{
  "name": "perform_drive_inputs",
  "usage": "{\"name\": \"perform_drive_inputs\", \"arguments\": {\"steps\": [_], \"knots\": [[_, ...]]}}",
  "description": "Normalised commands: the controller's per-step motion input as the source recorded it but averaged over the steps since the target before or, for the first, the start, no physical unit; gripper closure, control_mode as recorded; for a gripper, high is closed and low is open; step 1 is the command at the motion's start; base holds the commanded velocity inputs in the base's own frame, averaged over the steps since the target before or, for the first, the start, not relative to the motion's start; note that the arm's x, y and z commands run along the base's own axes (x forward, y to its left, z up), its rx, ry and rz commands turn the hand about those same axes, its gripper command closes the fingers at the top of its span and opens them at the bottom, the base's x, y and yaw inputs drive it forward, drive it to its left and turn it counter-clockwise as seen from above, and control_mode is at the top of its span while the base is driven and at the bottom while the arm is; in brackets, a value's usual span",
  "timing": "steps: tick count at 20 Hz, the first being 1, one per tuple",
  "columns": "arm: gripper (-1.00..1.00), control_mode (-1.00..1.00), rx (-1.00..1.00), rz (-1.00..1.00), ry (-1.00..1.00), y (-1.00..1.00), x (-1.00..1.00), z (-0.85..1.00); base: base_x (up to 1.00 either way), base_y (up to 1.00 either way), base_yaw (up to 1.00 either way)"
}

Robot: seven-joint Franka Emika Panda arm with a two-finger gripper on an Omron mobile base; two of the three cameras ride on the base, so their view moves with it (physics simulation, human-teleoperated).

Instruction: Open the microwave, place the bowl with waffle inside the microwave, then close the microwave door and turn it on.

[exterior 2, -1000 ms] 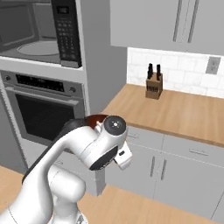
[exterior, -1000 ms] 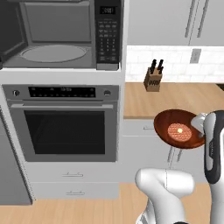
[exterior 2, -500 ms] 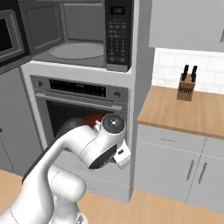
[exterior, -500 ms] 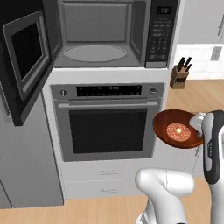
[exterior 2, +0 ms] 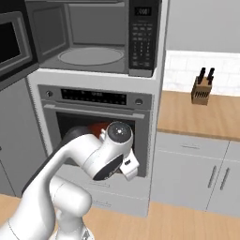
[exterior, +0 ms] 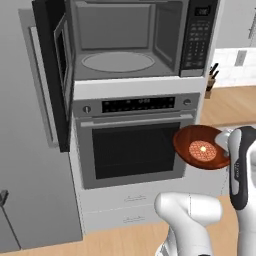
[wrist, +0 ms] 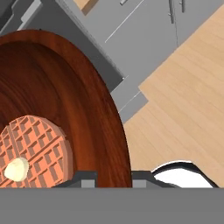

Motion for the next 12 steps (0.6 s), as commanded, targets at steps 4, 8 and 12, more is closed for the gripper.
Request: {"name": "perform_drive_inputs", "arguments": {"steps": [4, 8, 12], "knots": [[1.0, 1.0, 0.0, 0.0, 0.0, 0.0, 0.0, 0.0, 0.16, 0.51, -0.1], [1.0, 1.0, 0.0, 0.0, 0.0, 0.0, 0.0, 0.0, 0.25, 0.34, -0.01], [1.0, 1.0, 0.0, 0.0, 0.0, 0.0, 0.0, 0.0, 0.29, 0.28, 0.0]]}}
